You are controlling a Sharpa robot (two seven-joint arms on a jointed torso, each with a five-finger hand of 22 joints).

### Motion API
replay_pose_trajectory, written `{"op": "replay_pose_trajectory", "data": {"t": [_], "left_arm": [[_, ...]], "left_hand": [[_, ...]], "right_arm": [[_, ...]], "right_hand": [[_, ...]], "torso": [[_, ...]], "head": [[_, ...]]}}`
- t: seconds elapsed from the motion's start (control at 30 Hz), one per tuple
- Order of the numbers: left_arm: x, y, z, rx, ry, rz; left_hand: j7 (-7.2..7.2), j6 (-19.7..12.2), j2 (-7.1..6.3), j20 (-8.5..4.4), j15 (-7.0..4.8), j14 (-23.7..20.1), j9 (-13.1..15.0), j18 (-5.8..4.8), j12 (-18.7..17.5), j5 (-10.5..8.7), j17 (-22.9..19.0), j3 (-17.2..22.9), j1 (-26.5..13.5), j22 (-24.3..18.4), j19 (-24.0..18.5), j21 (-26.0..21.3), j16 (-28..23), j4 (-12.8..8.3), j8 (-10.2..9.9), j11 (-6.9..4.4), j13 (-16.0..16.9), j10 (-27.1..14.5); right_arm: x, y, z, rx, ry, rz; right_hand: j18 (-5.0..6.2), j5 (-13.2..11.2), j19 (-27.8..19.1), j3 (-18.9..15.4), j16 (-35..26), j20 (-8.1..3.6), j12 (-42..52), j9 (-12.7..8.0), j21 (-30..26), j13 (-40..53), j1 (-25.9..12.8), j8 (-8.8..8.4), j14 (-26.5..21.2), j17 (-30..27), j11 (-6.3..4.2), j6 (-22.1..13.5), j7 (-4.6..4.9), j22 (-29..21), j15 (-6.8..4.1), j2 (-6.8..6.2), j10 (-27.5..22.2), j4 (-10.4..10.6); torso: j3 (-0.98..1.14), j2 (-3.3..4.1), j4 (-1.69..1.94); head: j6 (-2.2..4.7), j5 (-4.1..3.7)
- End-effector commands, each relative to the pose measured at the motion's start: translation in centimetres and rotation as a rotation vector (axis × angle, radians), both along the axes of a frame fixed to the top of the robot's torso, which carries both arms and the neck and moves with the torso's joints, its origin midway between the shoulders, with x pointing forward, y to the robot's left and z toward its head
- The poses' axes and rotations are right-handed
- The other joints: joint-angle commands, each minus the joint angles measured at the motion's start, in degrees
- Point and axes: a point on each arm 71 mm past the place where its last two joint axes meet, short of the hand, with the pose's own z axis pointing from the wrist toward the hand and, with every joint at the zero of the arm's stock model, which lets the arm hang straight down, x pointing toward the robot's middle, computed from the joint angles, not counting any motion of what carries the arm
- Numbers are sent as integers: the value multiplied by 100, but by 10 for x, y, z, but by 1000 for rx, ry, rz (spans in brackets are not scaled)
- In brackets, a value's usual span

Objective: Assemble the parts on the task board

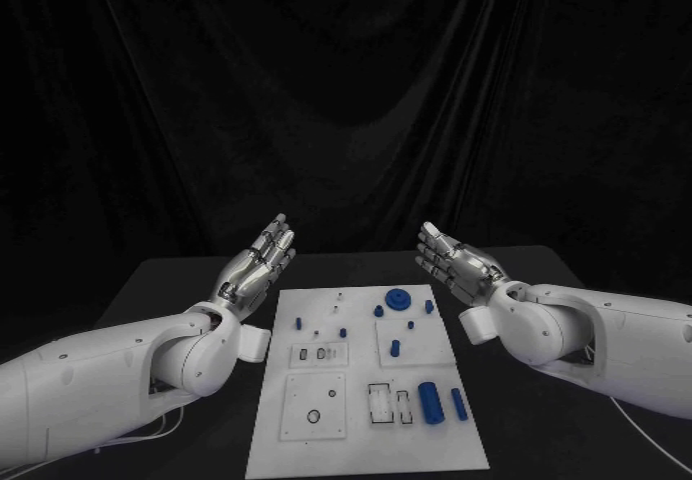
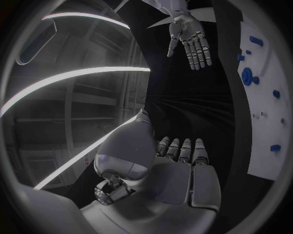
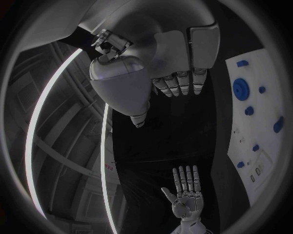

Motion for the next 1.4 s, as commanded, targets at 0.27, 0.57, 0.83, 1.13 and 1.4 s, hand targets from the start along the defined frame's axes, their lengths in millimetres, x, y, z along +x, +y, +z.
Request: {"op": "replay_pose_trajectory", "data": {"t": [0.27, 0.57, 0.83, 1.13, 1.4], "left_arm": [[-5, 10, 26, 170, -231, -65], [-4, 22, 46, 185, -286, -45], [-10, 28, 56, 222, -353, -62], [-12, 31, 58, 235, -369, -81], [-13, 35, 58, 237, -365, -83]], "left_hand": [[585, 679, -21, 393, 273, 309, 92, 69, 99, -28, 72, -19, 214, 102, 322, 222, 74, -6, 152, 440, 134, 524], [610, 657, -9, 707, 372, 461, 86, 268, 131, 96, 96, 6, 384, 107, 405, 275, 91, -14, 116, 604, 212, 768], [642, 750, -1, 728, 276, 407, 96, 365, 130, 217, 85, 40, 528, 88, 363, 249, 73, -12, 130, 622, 230, 774], [690, 850, 39, 739, 265, 408, 106, 389, 131, 441, 86, 97, 699, 84, 356, 247, 75, -14, 143, 625, 248, 786], [718, 908, 76, 749, 273, 397, 112, 391, 128, 636, 85, 156, 858, 82, 349, 246, 73, -17, 149, 618, 254, 765]], "right_arm": [[10, -5, 57, -485, -213, 304], [24, -4, 82, -1046, -452, 433], [31, 9, 94, -1486, -773, 432], [36, 23, 100, -1668, -986, 375], [35, 26, 95, -1679, -1090, 331]], "right_hand": [[152, 472, 453, 105, 26, 1056, 80, 132, 204, 58, 713, 277, 142, 41, 715, 610, 667, 140, 955, -161, 201, -92], [155, 155, 4113, 402, 740, 1252, 477, 194, 1103, 229, 1253, 318, 3958, 613, 978, 1280, 797, 438, 1181, -188, 1407, -676], [215, -295, 5996, 1625, 796, 887, 737, 296, 814, 522, 1423, 436, 5961, 1124, 735, 2349, 524, 383, 680, -603, 3444, -1160], [203, -511, 7423, 1925, 1463, 272, 739, 513, 1275, 655, 1514, 647, 7428, 1786, 614, 3922, 449, 668, 149, -738, 4432, -1692], [152, -580, 7882, 2289, 3705, -6, 515, 565, 2679, 584, 1304, 506, 7931, 3199, 539, 4472, 428, 1902, -68, -883, 5267, -1738]], "torso": [[-124, 468, 216], [-164, 710, 325], [-189, 983, 407], [-189, 1163, 463], [-166, 1216, 507]], "head": [[165, -111], [129, -162], [136, -262], [33, -305], [-58, -291]]}}
